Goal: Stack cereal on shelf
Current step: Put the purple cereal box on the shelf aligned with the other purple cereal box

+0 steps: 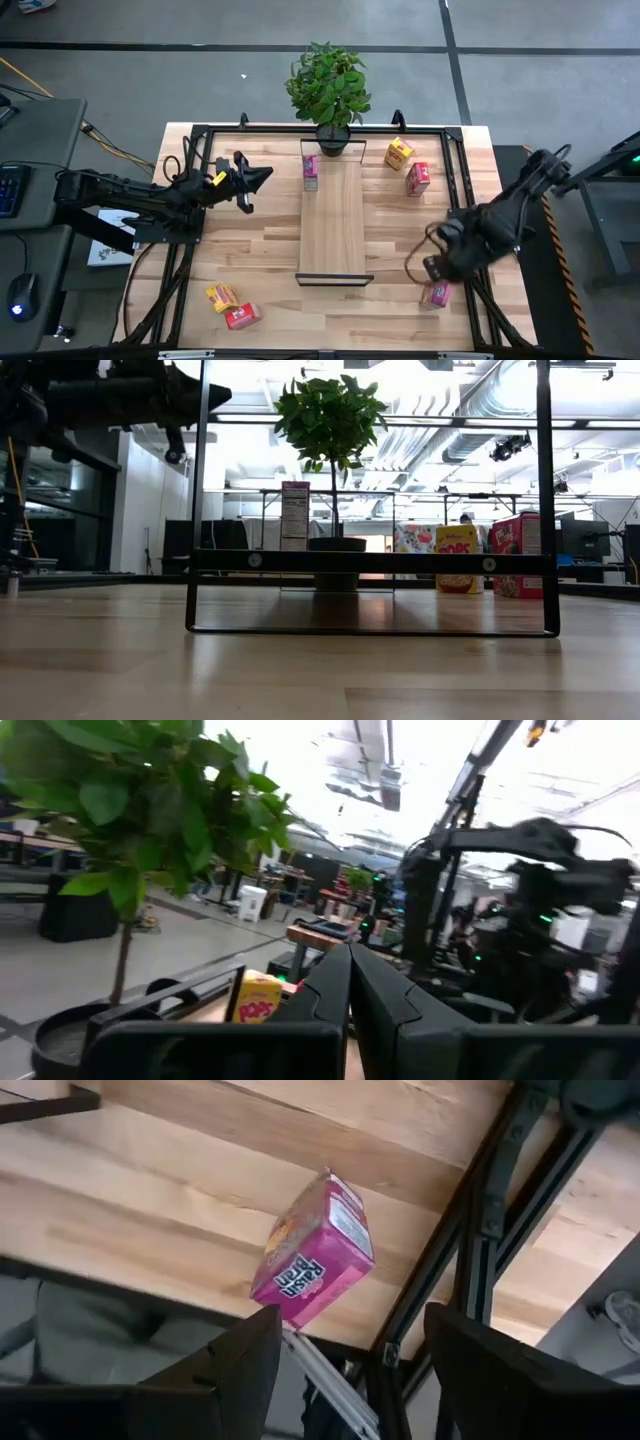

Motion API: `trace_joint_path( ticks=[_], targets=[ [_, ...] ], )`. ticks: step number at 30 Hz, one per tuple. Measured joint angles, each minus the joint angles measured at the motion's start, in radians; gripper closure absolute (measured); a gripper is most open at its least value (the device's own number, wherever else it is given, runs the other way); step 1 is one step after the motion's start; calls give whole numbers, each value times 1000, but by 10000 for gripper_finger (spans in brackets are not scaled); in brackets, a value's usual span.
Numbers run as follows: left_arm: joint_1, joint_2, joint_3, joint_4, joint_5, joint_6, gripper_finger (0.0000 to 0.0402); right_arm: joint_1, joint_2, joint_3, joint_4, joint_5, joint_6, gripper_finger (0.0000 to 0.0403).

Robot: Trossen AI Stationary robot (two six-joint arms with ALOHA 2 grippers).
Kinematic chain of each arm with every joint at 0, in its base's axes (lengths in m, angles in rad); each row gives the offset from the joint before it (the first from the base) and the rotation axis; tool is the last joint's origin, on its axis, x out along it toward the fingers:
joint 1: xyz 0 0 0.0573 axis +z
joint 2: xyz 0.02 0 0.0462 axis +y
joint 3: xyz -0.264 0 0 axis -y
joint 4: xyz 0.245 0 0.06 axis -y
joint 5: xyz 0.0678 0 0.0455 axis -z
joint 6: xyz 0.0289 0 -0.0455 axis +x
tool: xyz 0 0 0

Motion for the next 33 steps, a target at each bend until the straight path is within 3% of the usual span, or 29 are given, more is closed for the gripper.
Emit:
trace_joint_path(
  ticks=[9, 12, 17, 23, 29, 33],
  targets=[
    [0, 0, 0, 0, -21, -52, 402, 216, 158, 4, 19, 57, 298, 164],
    [0, 0, 0, 0, -23, -53, 401, 246, 187, 4, 42, 137, 329, 164],
    [0, 0, 0, -1, -22, -96, 401, 253, 205, 4, 64, 265, 339, 164],
    [0, 0, 1, -9, -14, -122, 401, 254, 229, 4, 121, 307, 234, 164],
    [0, 0, 1, -9, -12, -122, 401, 246, 233, 4, 130, 239, 223, 164],
    [0, 0, 1, -9, -12, -122, 401, 249, 234, 4, 73, 183, 348, 164]
  ],
)
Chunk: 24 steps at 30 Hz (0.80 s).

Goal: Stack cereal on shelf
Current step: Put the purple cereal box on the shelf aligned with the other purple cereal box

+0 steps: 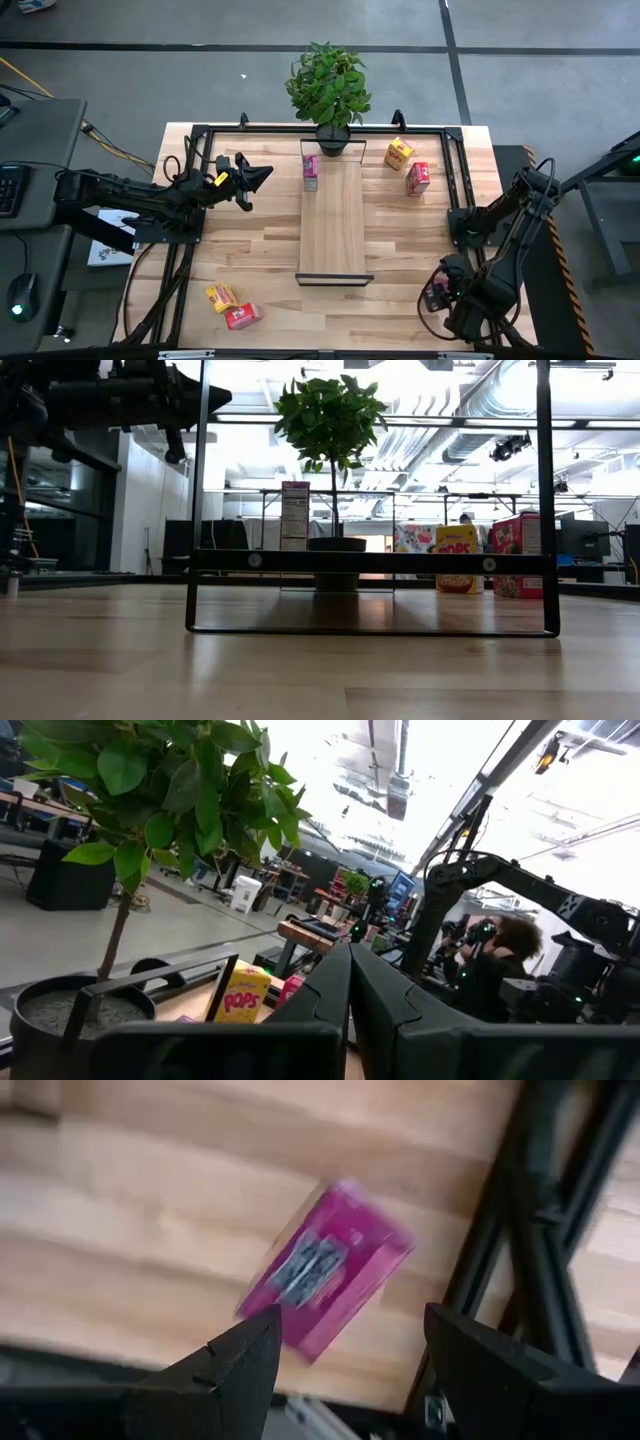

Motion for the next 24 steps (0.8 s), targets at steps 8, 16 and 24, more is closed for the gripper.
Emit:
trace_joint_path(
  ticks=[8, 16, 24],
  targets=[
    [0, 0, 0, 0, 0, 0, 401, -27, 17, -1, -3, 48, 11, 164],
    [0, 0, 0, 0, 0, 0, 401, -35, 58, -1, 4, -19, 20, 164],
    [0, 0, 0, 0, 0, 4, 401, -51, 82, -1, 25, 1, 19, 164]
  ],
)
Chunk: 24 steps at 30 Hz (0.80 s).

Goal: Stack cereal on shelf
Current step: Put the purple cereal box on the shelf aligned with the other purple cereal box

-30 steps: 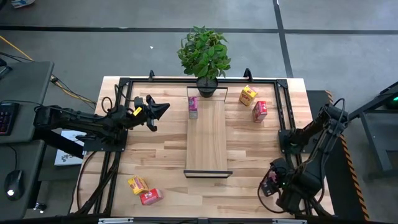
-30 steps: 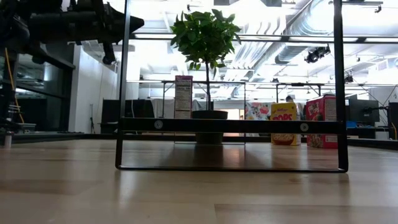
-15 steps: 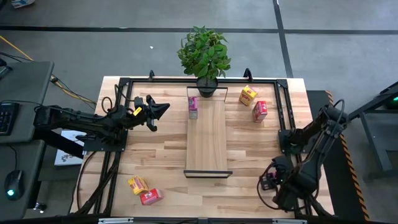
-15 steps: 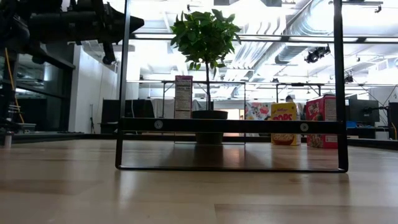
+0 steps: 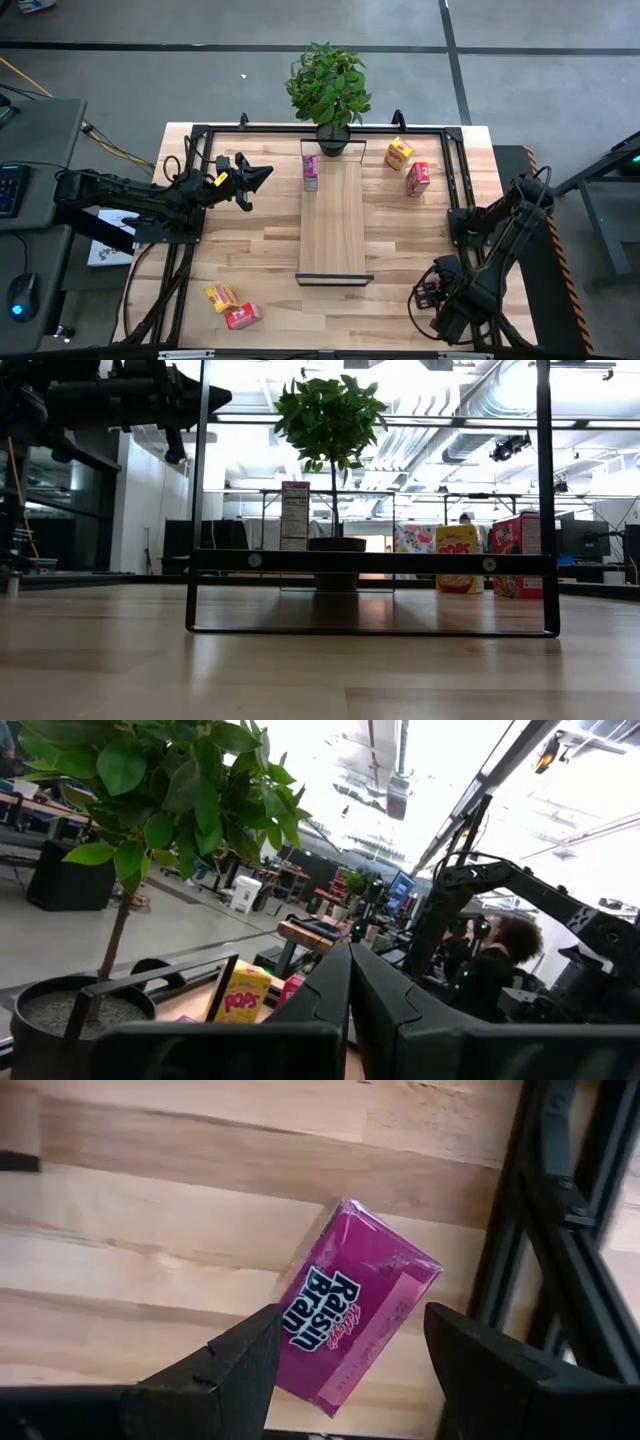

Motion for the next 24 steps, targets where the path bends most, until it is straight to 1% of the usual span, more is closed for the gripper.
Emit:
trace_joint_path(
  ticks=[12, 16, 24],
  targets=[
    [0, 0, 0, -1, 0, 6, 401, -3, -9, 3, 4, 24, -3, 164],
    [0, 0, 0, 0, 0, 6, 401, -3, -11, 34, -25, 47, -17, 164],
    [0, 0, 0, -2, 0, 5, 401, 7, -3, 38, -71, 12, -2, 164]
  ],
)
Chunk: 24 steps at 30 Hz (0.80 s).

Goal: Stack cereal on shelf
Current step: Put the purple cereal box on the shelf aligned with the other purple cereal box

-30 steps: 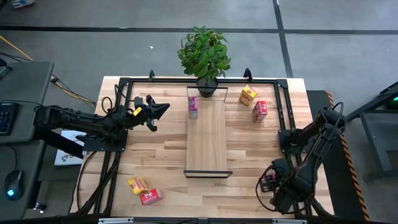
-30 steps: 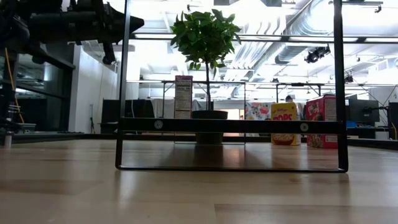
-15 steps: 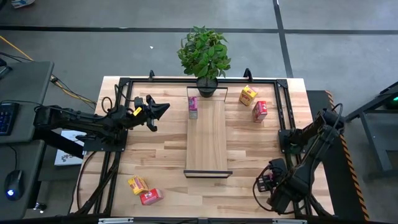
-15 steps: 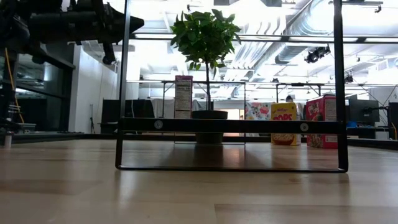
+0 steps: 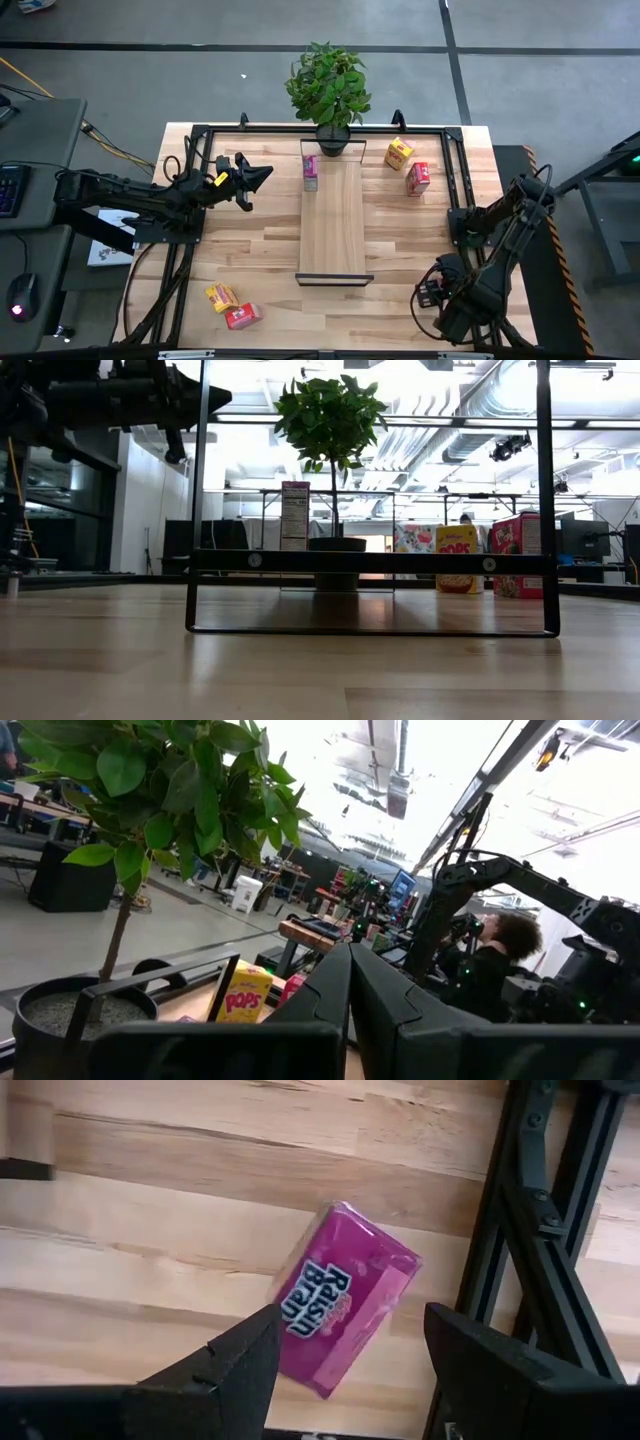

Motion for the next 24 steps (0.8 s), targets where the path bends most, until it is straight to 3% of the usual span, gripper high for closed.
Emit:
trace_joint_path(
  ticks=[24],
  targets=[
    [0, 0, 0, -6, 0, 0, 401, -10, 56, -8, 10, -1, 0, 164]
  ],
)
